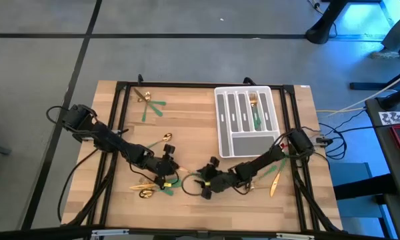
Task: Sort silverware
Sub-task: Put the green knife into the silverware tray, then put the green spoon into the silverware tray
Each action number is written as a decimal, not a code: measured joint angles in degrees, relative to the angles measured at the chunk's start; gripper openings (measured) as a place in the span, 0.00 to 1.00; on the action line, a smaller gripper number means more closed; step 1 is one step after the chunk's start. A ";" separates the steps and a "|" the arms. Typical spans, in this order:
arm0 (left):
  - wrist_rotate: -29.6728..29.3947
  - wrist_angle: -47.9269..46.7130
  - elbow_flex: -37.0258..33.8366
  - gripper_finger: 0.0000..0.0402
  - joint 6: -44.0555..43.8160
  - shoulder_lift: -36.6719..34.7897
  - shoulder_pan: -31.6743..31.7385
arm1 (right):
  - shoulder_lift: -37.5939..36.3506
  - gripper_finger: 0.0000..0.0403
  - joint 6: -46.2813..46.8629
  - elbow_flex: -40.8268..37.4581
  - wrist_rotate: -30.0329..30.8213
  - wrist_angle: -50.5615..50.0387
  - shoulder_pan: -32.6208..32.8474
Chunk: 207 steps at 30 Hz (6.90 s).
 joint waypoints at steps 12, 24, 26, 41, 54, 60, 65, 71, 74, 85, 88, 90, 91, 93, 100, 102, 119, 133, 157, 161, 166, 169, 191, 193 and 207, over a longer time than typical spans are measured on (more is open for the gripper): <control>-8.27 -0.04 0.00 0.04 2.61 0.00 -4.51 | 1.36 0.42 2.29 2.21 -11.04 -2.56 -4.44; -10.15 0.20 -0.02 0.01 -1.01 0.00 -4.83 | 4.83 0.12 2.29 2.40 -5.80 -3.53 -1.52; -10.15 0.34 0.00 0.04 -2.55 0.00 -4.83 | 4.89 0.05 2.32 2.41 -4.02 -3.78 -0.68; -13.53 -8.01 0.07 0.28 -23.26 -6.97 -5.53 | -1.21 0.03 7.14 1.77 8.19 -14.58 6.18; -18.48 -9.96 0.07 0.21 -30.02 -7.41 -8.67 | -25.10 0.03 25.86 1.95 34.53 -47.20 17.76; -18.73 -9.98 0.07 0.20 -31.12 -7.39 -8.70 | -37.76 0.03 26.86 2.04 40.97 -56.09 15.68; -19.42 -9.97 0.07 0.20 -31.17 -7.39 -8.70 | -44.45 0.03 29.04 2.08 32.62 -69.35 5.53; -19.55 -9.90 0.07 0.20 -31.69 -7.39 -8.70 | -45.19 0.03 39.90 0.79 22.31 -89.28 -11.62; -19.55 -9.86 0.07 0.20 -31.70 -7.37 -8.70 | -45.11 0.03 38.97 -2.41 19.22 -89.33 -19.40; -19.56 -9.90 0.04 0.20 -31.36 -7.37 -8.70 | -43.43 0.03 16.67 -14.61 2.79 -60.09 -39.99; -19.57 -9.91 0.04 0.20 -31.36 -7.37 -8.70 | -41.07 0.03 15.80 -14.64 1.64 -57.37 -42.66; -19.55 -9.90 0.04 0.20 -31.36 -7.37 -8.70 | -39.26 0.03 15.80 -14.66 1.48 -57.11 -43.84; -19.57 -9.92 0.04 0.20 -31.36 -7.37 -8.70 | -38.35 0.03 15.78 -14.66 1.45 -56.35 -44.27; -19.57 -9.89 0.04 0.20 -31.36 -7.37 -8.70 | -36.73 0.03 15.72 -14.66 1.13 -55.40 -44.94; -19.57 -9.88 0.04 0.20 -31.36 -7.37 -8.70 | -32.06 0.03 15.87 -14.66 0.82 -53.76 -44.94; -19.57 -9.88 0.04 0.20 -31.34 -7.37 -8.70 | -31.43 0.03 15.89 -14.66 0.17 -53.54 -44.89; -19.57 -9.90 0.04 0.20 -31.34 -7.34 -8.70 | -30.75 0.11 16.56 -14.66 -2.10 -53.16 -44.87; -19.55 -9.86 0.02 0.20 -31.70 -7.34 -8.74 | -34.28 0.38 9.28 -13.17 -2.30 -55.05 -44.46; -19.55 -1.05 0.00 0.20 -27.26 -7.32 -10.46 | -44.67 0.42 7.31 -10.96 -15.55 -73.72 17.88; -19.56 -0.70 0.00 0.20 -26.41 -7.32 -10.00 | -43.99 0.42 8.91 -13.66 -22.37 -74.36 17.75; -19.55 -0.92 0.00 0.20 -26.56 -7.32 -9.92 | -43.94 0.42 6.40 -19.94 -23.92 -68.25 17.80; -19.55 -0.94 0.00 0.20 -26.66 -7.32 -9.92 | -43.66 0.42 5.50 -22.17 -19.87 -66.61 17.79; -19.55 -0.57 0.02 0.20 -28.36 -7.32 -10.01 | -37.62 0.13 6.85 -29.72 -22.28 -45.73 17.84; -19.55 -0.58 0.02 0.20 -28.36 -7.32 -10.01 | -37.72 0.05 9.96 -29.74 -22.74 -45.20 17.84; -19.55 -0.55 0.02 0.20 -28.00 -7.32 -9.97 | -37.13 0.02 30.99 -26.18 -10.19 -41.40 17.61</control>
